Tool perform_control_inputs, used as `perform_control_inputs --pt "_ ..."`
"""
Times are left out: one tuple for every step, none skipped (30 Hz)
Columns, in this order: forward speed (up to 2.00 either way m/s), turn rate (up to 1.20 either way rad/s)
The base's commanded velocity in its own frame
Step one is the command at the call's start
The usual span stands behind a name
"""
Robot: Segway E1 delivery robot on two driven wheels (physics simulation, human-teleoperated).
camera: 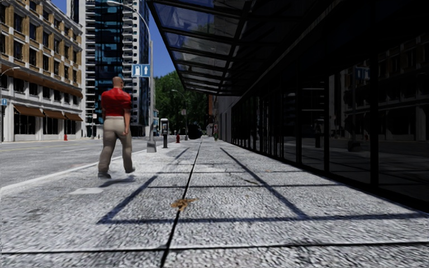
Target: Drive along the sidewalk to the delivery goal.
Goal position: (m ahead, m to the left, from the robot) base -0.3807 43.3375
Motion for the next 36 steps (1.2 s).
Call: perform_control_inputs --pt "0.89 -0.50" --pt "0.89 -0.50" --pt "0.89 -0.50" --pt "0.89 -0.50" --pt "0.90 -0.52" --pt "0.90 -0.56" --pt "0.92 -0.58" --pt "0.92 -0.58" --pt "0.95 -0.61" --pt "0.95 -0.62" --pt "0.95 -0.63" --pt "0.96 -0.66" --pt "0.96 -0.66" --pt "0.96 -0.68" --pt "0.96 -0.69" --pt "0.96 -0.69" --pt "0.96 -0.69" --pt "0.96 -0.69" --pt "0.96 -0.69" --pt "0.96 -0.69" --pt "0.96 -0.69" --pt "0.96 -0.70" --pt "0.96 -0.70" --pt "0.96 -0.70" --pt "0.96 -0.75" --pt "0.96 -0.78" --pt "0.96 -0.79" --pt "0.96 -0.80" --pt "0.96 -0.80" --pt "0.96 -0.80" --pt "0.96 -0.80" --pt "0.96 -0.80" --pt "0.96 -0.80" --pt "0.96 -0.80" --pt "0.96 -0.80" --pt "0.96 -0.80"
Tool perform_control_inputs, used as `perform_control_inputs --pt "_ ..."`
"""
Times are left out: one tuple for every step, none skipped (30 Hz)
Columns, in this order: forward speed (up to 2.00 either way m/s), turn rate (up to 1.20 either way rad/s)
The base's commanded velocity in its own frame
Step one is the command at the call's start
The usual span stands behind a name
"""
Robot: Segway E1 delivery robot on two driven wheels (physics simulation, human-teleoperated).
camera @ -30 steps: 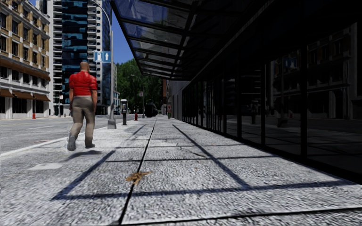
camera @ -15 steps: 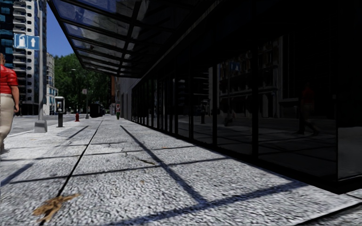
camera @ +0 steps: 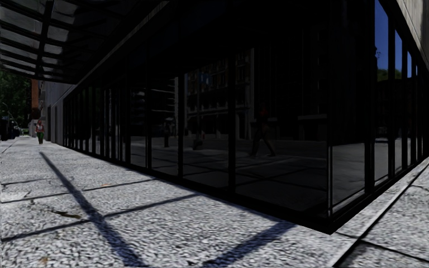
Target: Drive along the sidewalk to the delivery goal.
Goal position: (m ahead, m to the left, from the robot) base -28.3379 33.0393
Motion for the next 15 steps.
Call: perform_control_inputs --pt "0.96 -0.80" --pt "0.96 -0.80" --pt "0.96 -0.80" --pt "0.96 -0.80" --pt "0.96 -0.80" --pt "0.96 -0.80" --pt "0.96 -0.80" --pt "0.96 -0.80" --pt "0.96 -0.80" --pt "0.96 -0.80" --pt "0.96 -0.80" --pt "0.96 -0.80" --pt "0.96 -0.80" --pt "0.96 -0.80" --pt "0.96 -0.80"
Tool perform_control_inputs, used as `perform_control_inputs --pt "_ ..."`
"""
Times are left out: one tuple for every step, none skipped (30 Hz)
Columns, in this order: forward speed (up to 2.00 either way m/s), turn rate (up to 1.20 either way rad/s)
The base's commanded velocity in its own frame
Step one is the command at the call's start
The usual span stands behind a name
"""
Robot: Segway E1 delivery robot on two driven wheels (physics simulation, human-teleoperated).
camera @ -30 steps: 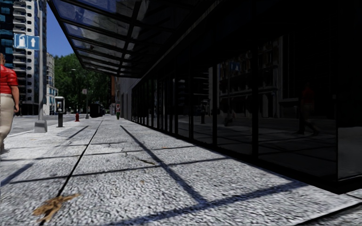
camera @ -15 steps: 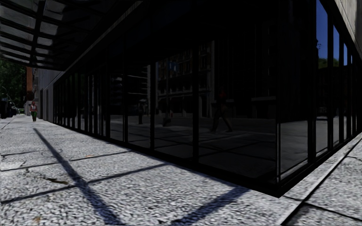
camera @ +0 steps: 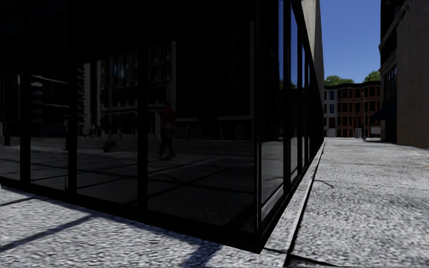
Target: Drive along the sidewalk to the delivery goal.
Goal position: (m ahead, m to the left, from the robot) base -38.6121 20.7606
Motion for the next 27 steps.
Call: perform_control_inputs --pt "0.96 -0.80" --pt "0.96 -0.80" --pt "0.96 -0.80" --pt "0.96 -0.80" --pt "0.96 -0.80" --pt "0.96 -0.80" --pt "0.95 -0.80" --pt "0.95 -0.80" --pt "0.95 -0.80" --pt "0.95 -0.80" --pt "0.95 -0.80" --pt "0.95 -0.80" --pt "0.95 -0.80" --pt "0.95 -0.80" --pt "0.95 -0.81" --pt "0.95 -0.81" --pt "0.95 -0.81" --pt "0.95 -0.82" --pt "0.95 -0.85" --pt "0.95 -0.85" --pt "0.95 -0.85" --pt "0.95 -0.85" --pt "0.95 -0.85" --pt "0.95 -0.85" --pt "0.95 -0.85" --pt "0.95 -0.85" --pt "0.95 -0.85"
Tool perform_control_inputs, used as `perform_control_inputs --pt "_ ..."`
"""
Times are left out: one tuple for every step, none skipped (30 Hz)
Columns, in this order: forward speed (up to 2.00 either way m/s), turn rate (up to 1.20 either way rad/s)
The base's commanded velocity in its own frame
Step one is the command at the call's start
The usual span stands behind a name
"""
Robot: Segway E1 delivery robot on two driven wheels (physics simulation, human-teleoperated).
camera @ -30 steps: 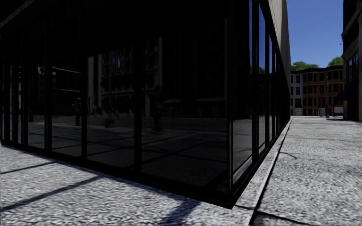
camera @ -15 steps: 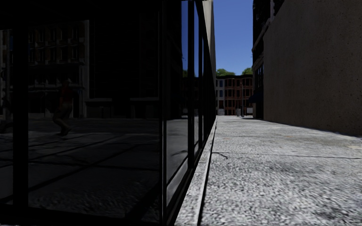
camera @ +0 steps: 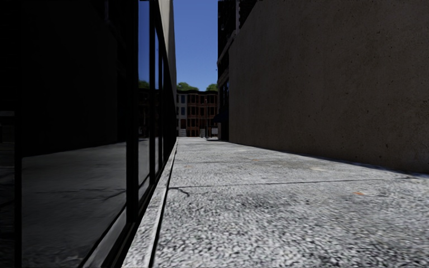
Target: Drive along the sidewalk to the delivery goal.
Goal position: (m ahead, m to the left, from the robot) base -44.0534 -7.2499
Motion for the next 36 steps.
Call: perform_control_inputs --pt "0.95 -0.86" --pt "0.95 -0.86" --pt "0.95 -0.86" --pt "0.95 -0.86" --pt "0.95 -0.86" --pt "0.95 -0.86" --pt "0.95 -0.86" --pt "0.94 -0.86" --pt "0.94 -0.86" --pt "0.94 -0.86" --pt "0.94 -0.86" --pt "0.94 -0.86" --pt "0.94 -0.86" --pt "0.94 -0.86" --pt "0.94 -0.86" --pt "0.94 -0.86" --pt "0.94 -0.86" --pt "0.94 -0.86" --pt "0.94 -0.86" --pt "0.94 -0.86" --pt "0.94 -0.86" --pt "0.94 -0.86" --pt "0.94 -0.86" --pt "0.94 -0.86" --pt "0.94 -0.86" --pt "0.94 -0.86" --pt "0.94 -0.86" --pt "0.94 -0.86" --pt "0.94 -0.86" --pt "0.94 -0.86" --pt "0.94 -0.86" --pt "0.94 -0.86" --pt "0.94 -0.86" --pt "0.94 -0.86" --pt "0.94 -0.86" --pt "0.94 -0.86"
